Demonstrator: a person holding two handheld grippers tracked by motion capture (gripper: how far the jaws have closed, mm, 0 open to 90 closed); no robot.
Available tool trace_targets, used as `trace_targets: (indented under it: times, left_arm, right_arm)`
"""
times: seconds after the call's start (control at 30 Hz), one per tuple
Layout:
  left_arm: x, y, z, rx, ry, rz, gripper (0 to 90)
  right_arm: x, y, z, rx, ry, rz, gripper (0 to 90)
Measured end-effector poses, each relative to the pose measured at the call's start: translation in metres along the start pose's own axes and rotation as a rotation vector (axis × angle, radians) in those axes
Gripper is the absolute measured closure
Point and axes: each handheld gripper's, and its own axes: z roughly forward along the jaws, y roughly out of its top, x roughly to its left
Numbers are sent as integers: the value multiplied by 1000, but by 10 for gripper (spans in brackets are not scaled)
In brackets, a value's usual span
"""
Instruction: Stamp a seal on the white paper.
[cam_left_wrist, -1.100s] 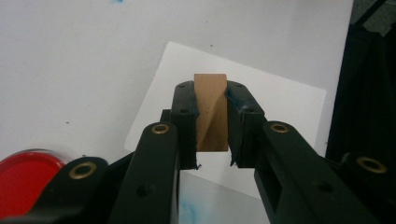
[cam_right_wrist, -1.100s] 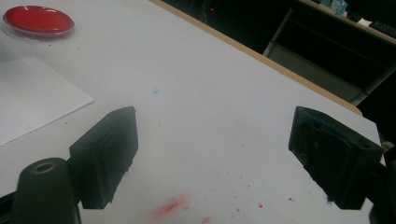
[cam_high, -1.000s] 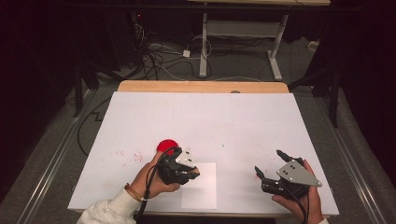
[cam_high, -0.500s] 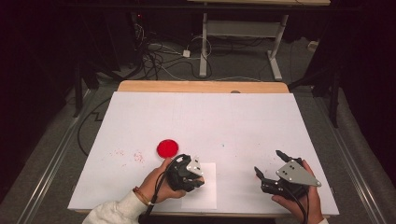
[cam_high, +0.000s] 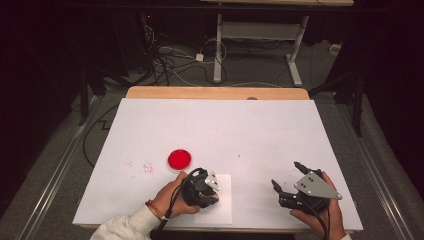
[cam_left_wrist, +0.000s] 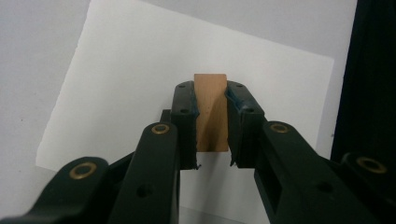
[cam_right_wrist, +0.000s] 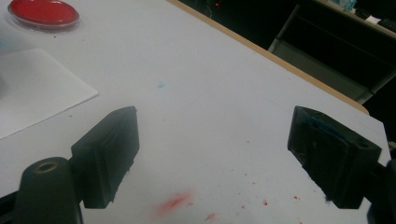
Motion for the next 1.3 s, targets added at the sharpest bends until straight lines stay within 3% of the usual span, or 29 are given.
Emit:
trace_targets:
  times: [0.3,0.57,0.97,1.3]
  left_arm:
    - [1,4,1,33,-10,-6,739]
    - [4,3,2,28,-30,-21,740]
    - [-1,7,3,54,9,-3,740]
    - [2,4,3,32,-19,-16,740]
  right_arm:
    - [1,0,1,7,5,-6,172]
    - [2,0,1,7,10,-7,180]
    - [3,0,2,11,14,-13,180]
    - [5,1,3,12,21,-18,183]
